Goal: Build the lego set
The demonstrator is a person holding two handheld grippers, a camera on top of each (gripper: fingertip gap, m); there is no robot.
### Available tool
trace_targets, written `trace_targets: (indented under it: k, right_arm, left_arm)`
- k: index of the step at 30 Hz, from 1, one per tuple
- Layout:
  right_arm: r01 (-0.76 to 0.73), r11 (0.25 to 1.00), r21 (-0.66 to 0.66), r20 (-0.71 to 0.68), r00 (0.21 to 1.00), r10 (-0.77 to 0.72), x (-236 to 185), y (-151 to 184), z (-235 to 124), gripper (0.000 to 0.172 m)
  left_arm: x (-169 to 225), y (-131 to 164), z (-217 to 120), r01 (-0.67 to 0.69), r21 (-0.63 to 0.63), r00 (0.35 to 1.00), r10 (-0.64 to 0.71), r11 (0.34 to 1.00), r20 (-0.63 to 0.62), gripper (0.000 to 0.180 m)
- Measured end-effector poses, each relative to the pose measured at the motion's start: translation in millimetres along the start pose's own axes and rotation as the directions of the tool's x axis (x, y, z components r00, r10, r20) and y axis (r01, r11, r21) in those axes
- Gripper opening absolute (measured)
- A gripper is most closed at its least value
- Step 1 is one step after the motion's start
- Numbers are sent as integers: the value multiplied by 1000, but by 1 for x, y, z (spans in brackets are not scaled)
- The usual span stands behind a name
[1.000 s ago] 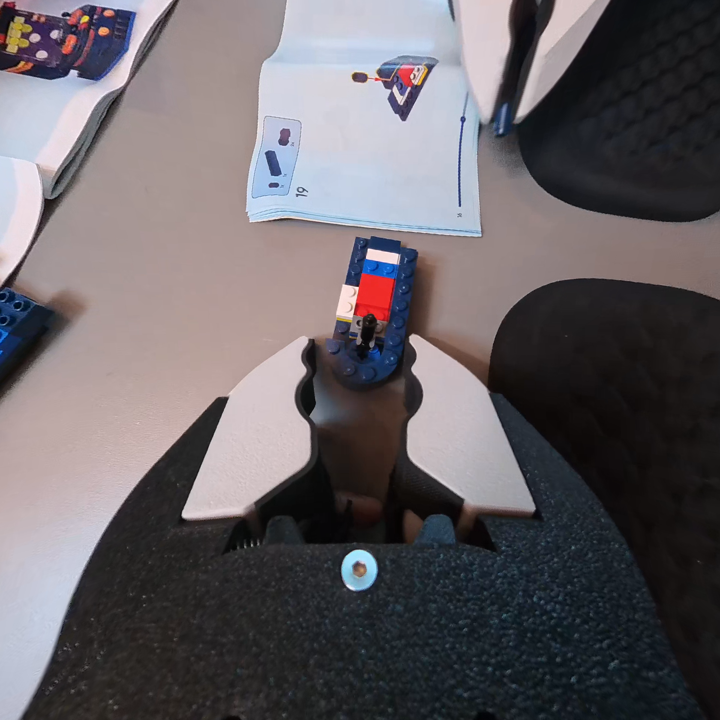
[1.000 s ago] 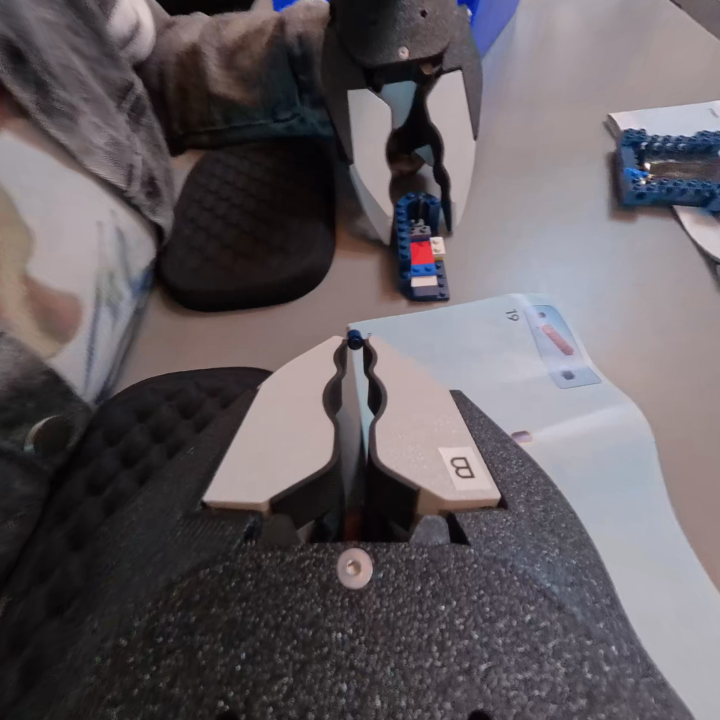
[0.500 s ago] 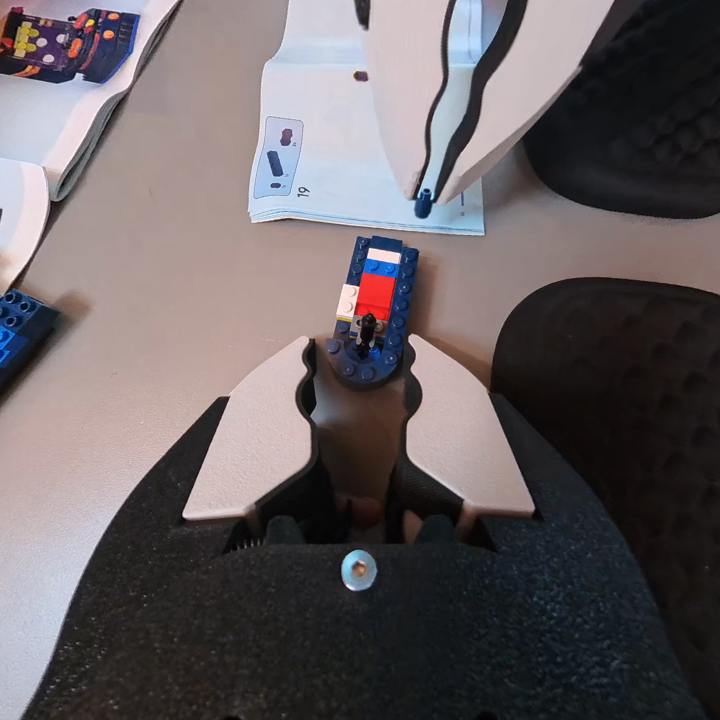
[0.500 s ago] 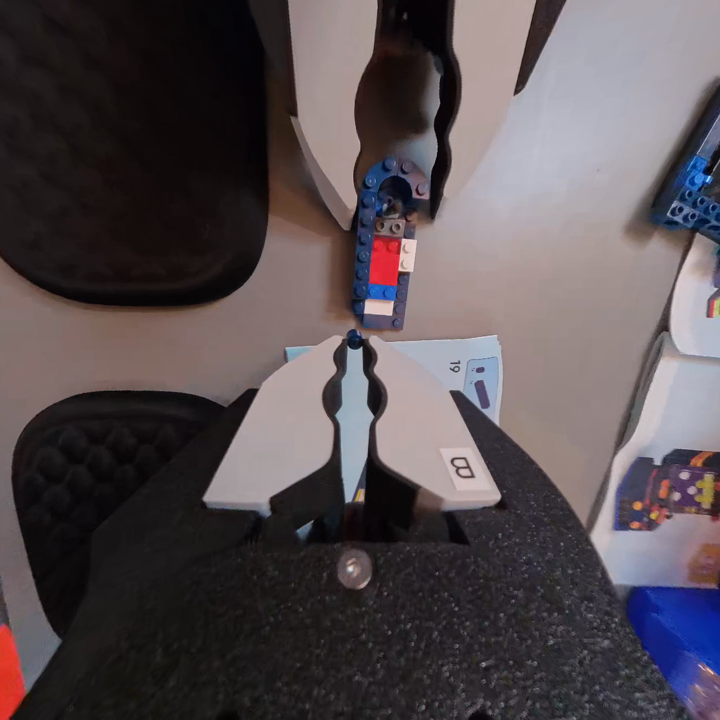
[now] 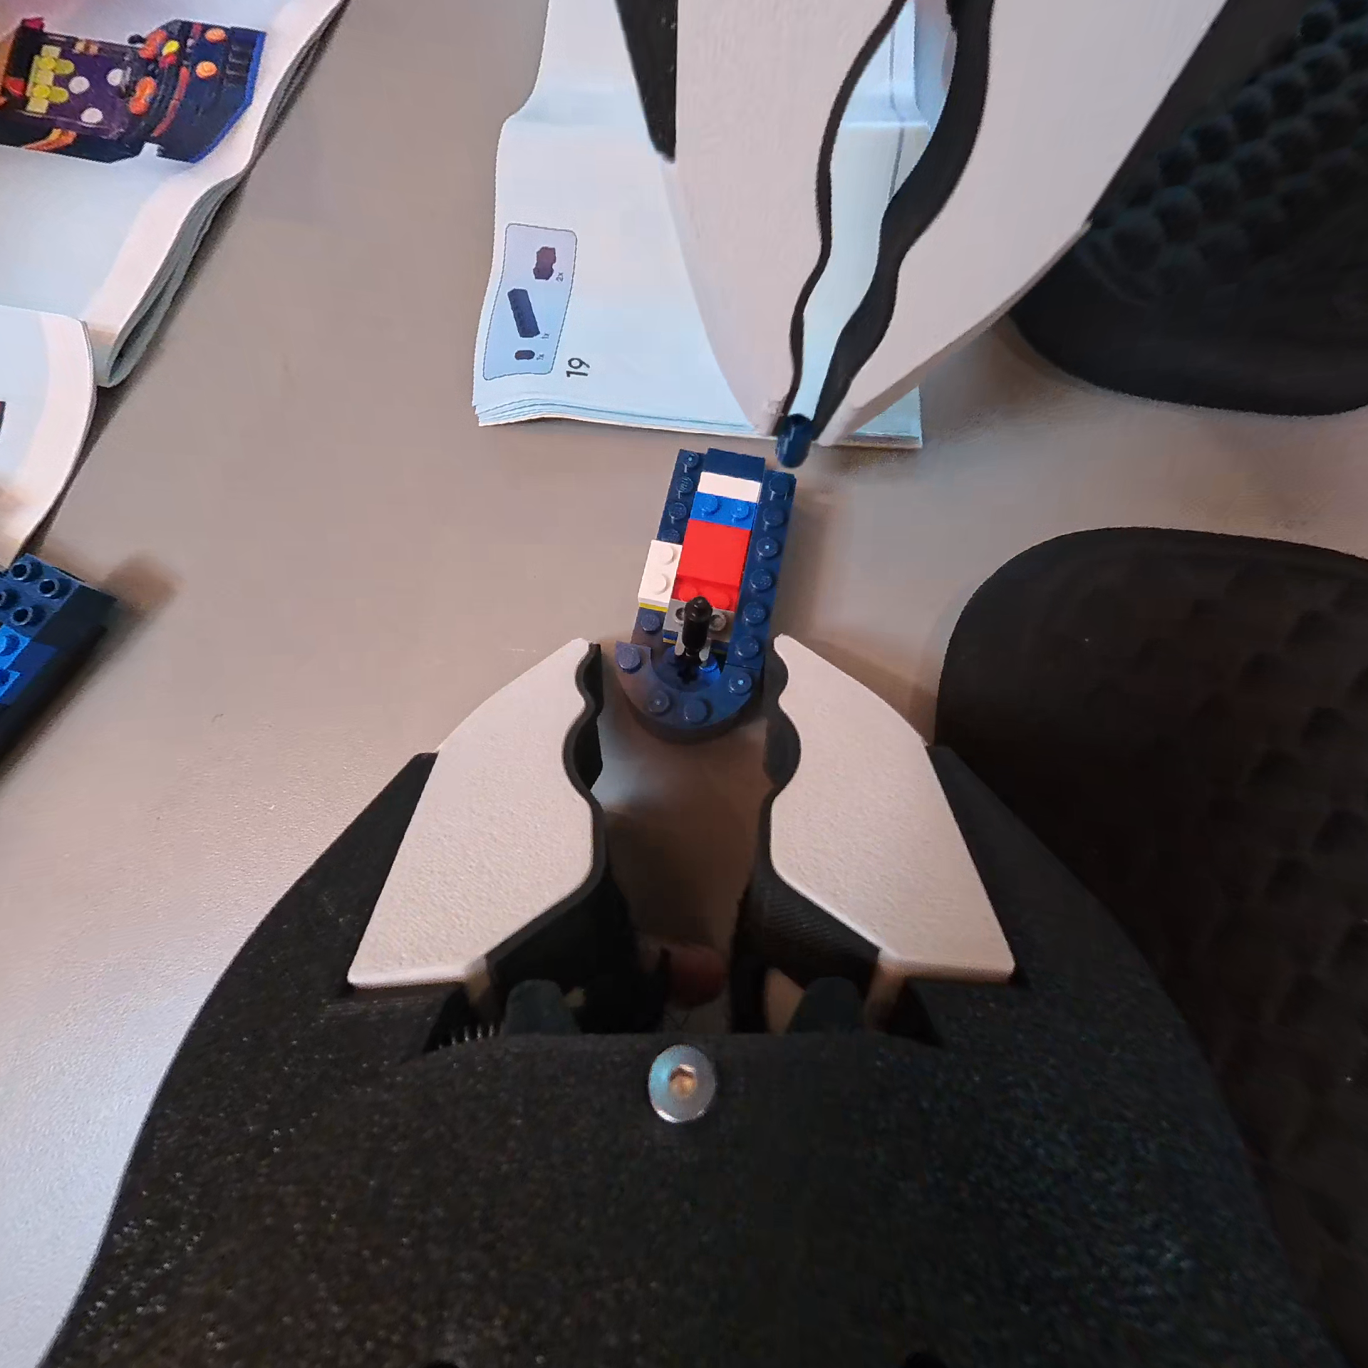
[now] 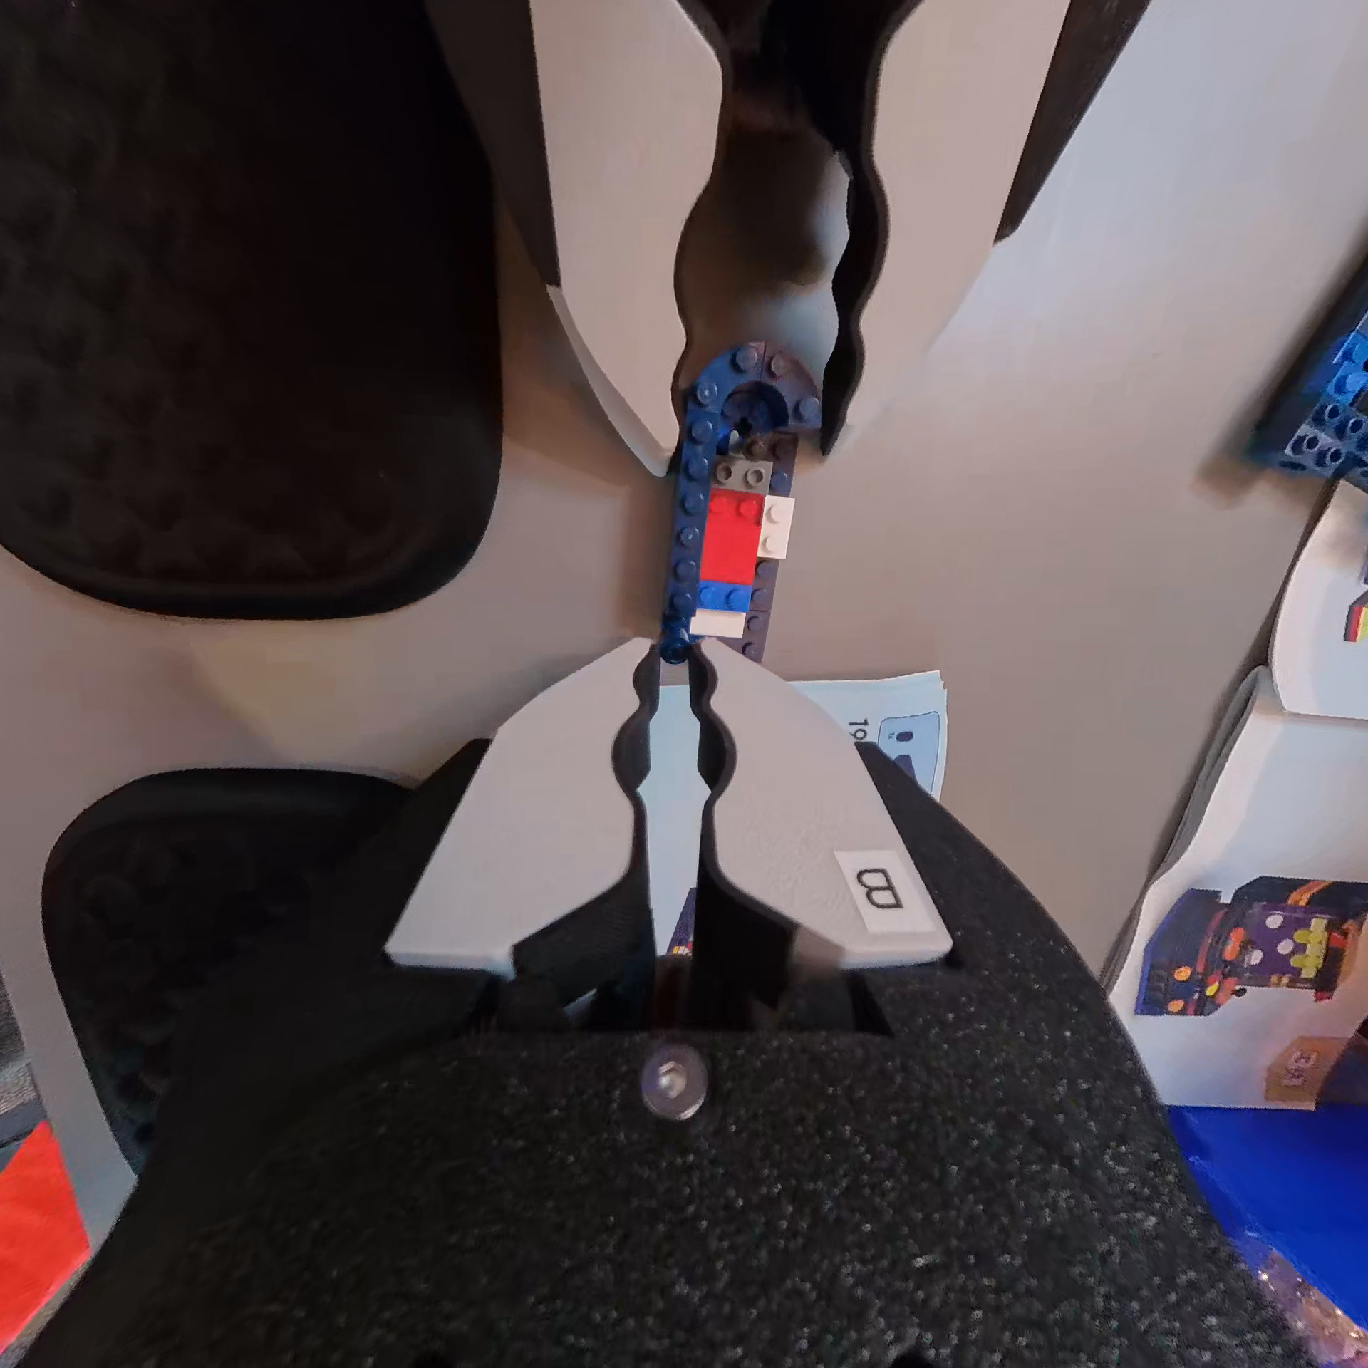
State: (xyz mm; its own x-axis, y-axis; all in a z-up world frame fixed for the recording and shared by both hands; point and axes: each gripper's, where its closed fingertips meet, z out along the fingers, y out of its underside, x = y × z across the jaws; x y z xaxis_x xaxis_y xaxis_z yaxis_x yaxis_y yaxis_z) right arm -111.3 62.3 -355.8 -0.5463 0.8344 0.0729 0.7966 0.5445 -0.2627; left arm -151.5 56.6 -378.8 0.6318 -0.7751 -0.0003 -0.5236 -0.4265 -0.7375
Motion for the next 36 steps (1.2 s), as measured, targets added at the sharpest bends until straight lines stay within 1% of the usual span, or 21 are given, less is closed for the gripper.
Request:
trace_targets:
  k: [2,5,9,15,36]
  right_arm:
    - [6,999,-31,-5,1000,-6,2,3,2,7]
    - [10,1000,-27,11,1000,-10,2,1,2,7]
    - [27,998,-61,12,1000,-26,1,1,5,7]
    - [33,996,-78,7,999,-33,1,0,7,7]
    - [19,997,-78,28,999,-17,0,-1,10,7]
  left_arm:
    - [0,0,0,-1,0,1000,1,1000,-1,41]
    - [0,0,0,-1,0,1000,1,1000,-1,41]
    - [1,0,0,-3,0,1000,3,1000,-2,41]
    - [1,0,0,-8,1,1000,8,1000,-6,38]
    - [0,0,0,-1,2,1000,1,1000,2,37]
